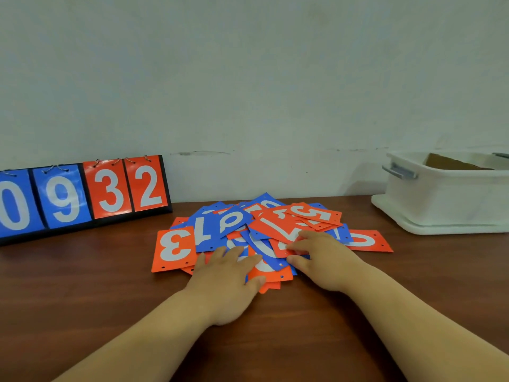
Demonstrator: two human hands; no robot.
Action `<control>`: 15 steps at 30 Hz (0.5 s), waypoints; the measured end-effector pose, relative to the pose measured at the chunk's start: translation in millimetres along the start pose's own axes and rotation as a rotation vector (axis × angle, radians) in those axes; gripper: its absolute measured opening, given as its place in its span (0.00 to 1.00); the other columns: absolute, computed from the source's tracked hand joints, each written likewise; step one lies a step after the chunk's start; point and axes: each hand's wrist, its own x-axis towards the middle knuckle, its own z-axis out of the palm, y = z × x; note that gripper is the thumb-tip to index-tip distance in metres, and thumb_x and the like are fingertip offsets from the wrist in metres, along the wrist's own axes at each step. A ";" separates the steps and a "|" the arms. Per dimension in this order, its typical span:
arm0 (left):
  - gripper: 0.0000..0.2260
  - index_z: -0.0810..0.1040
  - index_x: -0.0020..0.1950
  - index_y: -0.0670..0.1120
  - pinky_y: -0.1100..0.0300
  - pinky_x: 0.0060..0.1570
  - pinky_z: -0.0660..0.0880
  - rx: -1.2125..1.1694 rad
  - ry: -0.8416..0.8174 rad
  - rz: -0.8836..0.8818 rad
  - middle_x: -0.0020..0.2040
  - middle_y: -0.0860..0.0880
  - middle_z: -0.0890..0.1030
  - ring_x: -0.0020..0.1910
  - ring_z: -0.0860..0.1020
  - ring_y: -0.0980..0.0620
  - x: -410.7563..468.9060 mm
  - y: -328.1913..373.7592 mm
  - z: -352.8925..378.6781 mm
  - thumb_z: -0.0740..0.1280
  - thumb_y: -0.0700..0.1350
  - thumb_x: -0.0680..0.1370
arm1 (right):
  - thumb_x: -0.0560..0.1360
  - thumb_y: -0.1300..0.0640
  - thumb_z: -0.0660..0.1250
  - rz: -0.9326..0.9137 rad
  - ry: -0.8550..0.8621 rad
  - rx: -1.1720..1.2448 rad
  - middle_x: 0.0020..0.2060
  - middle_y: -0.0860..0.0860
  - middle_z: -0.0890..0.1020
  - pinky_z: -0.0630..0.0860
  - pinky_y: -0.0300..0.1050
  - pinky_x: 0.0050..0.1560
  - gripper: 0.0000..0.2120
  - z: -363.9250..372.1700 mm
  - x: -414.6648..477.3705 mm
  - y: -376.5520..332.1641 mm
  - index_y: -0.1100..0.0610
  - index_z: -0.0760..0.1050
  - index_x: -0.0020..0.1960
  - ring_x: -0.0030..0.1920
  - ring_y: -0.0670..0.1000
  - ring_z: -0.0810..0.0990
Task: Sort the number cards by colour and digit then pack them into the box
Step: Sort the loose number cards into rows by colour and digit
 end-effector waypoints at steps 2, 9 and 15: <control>0.27 0.51 0.80 0.65 0.37 0.77 0.47 -0.014 0.006 -0.043 0.83 0.53 0.50 0.82 0.47 0.46 1.7 -2.7 0.0 0.49 0.68 0.81 | 0.80 0.38 0.61 -0.011 -0.031 0.023 0.77 0.47 0.65 0.64 0.51 0.74 0.22 -3.6 -3.4 -3.2 0.42 0.72 0.72 0.76 0.51 0.63; 0.28 0.54 0.80 0.61 0.45 0.78 0.55 -0.062 0.181 -0.032 0.82 0.52 0.53 0.80 0.52 0.48 1.5 -6.9 -1.0 0.56 0.63 0.82 | 0.78 0.36 0.62 -0.108 -0.082 -0.010 0.79 0.45 0.58 0.57 0.57 0.77 0.23 -6.5 -16.7 -10.9 0.37 0.70 0.71 0.79 0.51 0.55; 0.22 0.56 0.78 0.70 0.43 0.79 0.44 -0.086 0.089 0.133 0.83 0.56 0.46 0.81 0.42 0.49 -0.6 -8.6 -2.8 0.56 0.60 0.83 | 0.79 0.39 0.63 -0.141 -0.347 -0.021 0.81 0.40 0.45 0.46 0.60 0.78 0.21 -28.4 -38.0 -13.8 0.29 0.67 0.71 0.81 0.54 0.41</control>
